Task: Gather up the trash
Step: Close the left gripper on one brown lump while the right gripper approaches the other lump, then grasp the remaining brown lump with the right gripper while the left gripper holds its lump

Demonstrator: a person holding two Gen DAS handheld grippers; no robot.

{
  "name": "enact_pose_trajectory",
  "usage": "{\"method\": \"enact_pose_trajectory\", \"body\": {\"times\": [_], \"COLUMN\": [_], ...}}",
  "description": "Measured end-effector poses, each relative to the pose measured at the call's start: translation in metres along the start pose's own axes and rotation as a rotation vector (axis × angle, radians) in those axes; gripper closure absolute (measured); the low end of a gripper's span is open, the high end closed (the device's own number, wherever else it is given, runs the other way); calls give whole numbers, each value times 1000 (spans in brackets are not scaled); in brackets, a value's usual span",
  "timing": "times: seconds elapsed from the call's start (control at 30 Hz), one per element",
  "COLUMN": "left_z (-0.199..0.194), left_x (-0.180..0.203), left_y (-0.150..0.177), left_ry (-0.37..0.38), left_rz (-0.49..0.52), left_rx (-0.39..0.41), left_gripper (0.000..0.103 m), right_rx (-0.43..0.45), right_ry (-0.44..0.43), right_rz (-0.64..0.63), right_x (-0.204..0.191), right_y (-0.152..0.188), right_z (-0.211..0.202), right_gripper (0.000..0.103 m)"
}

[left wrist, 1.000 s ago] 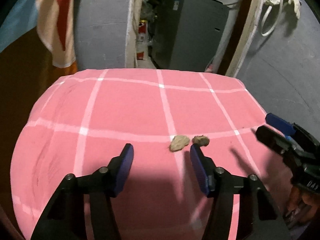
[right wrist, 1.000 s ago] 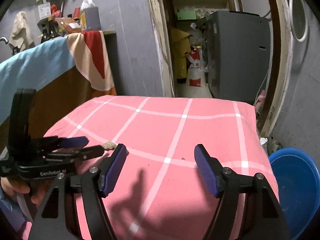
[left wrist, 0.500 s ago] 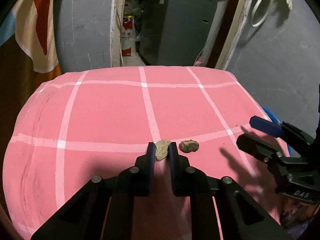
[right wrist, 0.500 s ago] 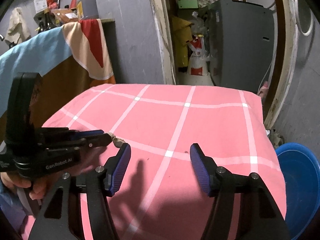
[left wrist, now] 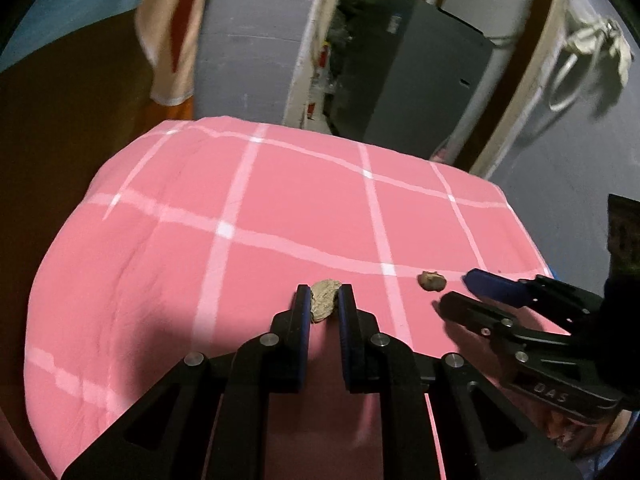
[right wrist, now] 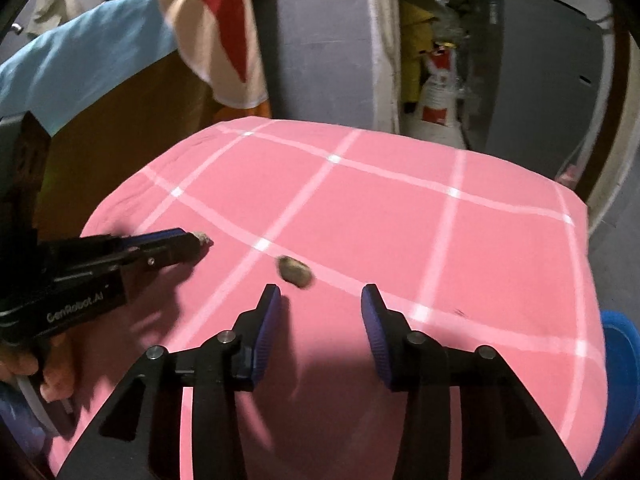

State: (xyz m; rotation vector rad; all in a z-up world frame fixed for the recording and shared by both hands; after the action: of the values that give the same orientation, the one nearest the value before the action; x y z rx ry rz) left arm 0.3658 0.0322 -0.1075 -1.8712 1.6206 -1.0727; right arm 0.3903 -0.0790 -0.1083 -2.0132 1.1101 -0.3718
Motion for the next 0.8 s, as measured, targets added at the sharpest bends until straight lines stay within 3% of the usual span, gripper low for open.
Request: {"method": "enact_pose_trajectory", "body": {"times": [0.2, 0.4, 0.8], "left_z": [-8, -15, -52], "left_x": [-5, 0, 71], "left_y": [0, -2, -32], "left_ry": [-1, 14, 140], "left_rz": [-45, -65, -10], "left_rx": [12, 38, 247], "left_gripper": [92, 92, 92], "right_rx": [-30, 7, 366], "right_ry": [-8, -10, 71], "right_rz": [-42, 0, 35], "right_x": [-14, -9, 17], "right_y": [-8, -2, -28], "right_z": [15, 0, -109], "right_gripper": [86, 91, 91]}}
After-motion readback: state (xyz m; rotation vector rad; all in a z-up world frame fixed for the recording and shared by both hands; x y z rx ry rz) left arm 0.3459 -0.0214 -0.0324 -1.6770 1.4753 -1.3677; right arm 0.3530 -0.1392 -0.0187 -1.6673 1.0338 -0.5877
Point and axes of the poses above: each gripper's, at about its wrist camera, not at the fingertips, and z roughly the way its jaws point, x to its right, y to its underside, the point moved 8 cm from there along z, roughly the way its jaws point, and after that the axes turned 10 degrees about x, right-handed, at the moved point
